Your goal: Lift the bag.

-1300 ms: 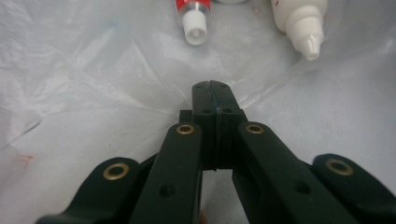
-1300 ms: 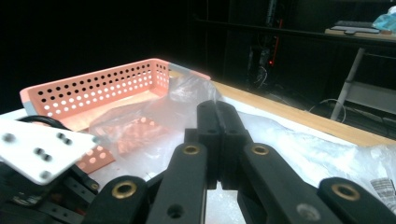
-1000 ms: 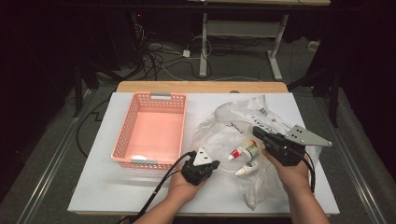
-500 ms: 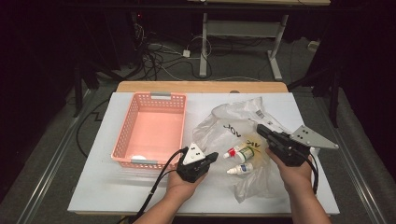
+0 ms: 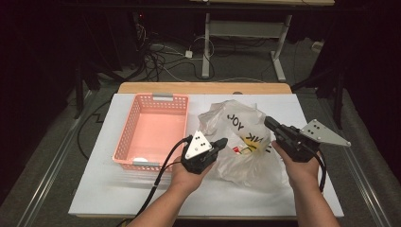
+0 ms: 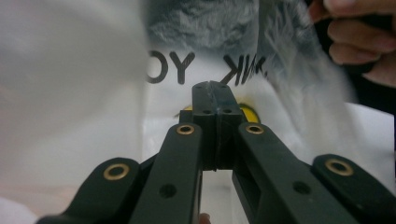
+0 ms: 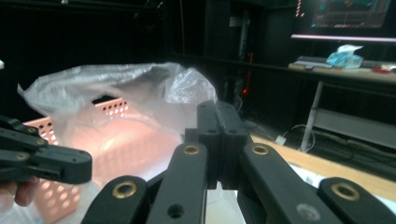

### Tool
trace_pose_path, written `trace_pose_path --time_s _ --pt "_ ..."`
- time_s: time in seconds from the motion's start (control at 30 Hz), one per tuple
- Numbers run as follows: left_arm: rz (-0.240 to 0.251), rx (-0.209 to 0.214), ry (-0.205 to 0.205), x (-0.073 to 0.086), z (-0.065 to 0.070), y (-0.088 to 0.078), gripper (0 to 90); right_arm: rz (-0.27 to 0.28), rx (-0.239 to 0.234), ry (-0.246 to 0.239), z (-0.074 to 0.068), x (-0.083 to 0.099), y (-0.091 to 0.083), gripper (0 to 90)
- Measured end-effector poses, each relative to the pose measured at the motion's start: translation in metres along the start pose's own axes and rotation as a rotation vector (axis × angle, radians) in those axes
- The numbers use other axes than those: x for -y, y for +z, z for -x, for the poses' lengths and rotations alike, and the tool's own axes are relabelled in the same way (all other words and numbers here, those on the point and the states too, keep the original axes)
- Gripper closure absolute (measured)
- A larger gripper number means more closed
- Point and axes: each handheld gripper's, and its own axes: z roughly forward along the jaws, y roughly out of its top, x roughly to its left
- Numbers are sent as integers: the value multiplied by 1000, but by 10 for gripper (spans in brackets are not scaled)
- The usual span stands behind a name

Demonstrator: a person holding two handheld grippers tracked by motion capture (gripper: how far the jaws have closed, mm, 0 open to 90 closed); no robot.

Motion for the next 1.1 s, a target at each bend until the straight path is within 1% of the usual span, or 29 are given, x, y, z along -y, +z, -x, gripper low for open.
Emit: trace_pose_path --time_s 0.17,0.3,0.4,0.43,0.47,0.57,0.63,0.73,0.8,0.87,1.03,1.1 --pt "28 -13 21 -20 -4 2 887 6 22 -8 7 -9 6 900" --pt "62 -28 37 -37 -9 4 887 19 40 -7 12 -20 10 900" --pt "87 -37 56 -52 -13 5 887 38 54 -22 16 -29 13 900" --pt "95 -39 61 -57 -14 6 887 48 57 -13 17 -33 15 900" --pt "101 -41 69 -63 -15 7 887 52 59 -21 18 -36 16 900" --pt "118 -48 94 -77 -16 9 887 72 69 -14 19 -46 20 900" --pt "132 -54 109 -86 -16 11 887 87 76 -29 21 -52 23 900" --pt "157 -56 116 -99 -16 14 887 111 89 -17 24 -62 26 900" --pt "165 -61 132 -107 -16 16 887 126 104 -15 26 -69 27 900" --pt "182 -64 132 -115 -17 18 888 149 114 -9 29 -77 28 900" --pt "220 -79 131 -133 -23 20 887 196 139 -20 33 -97 26 900" --pt "236 -86 132 -139 -25 20 887 203 140 -27 33 -105 27 900"
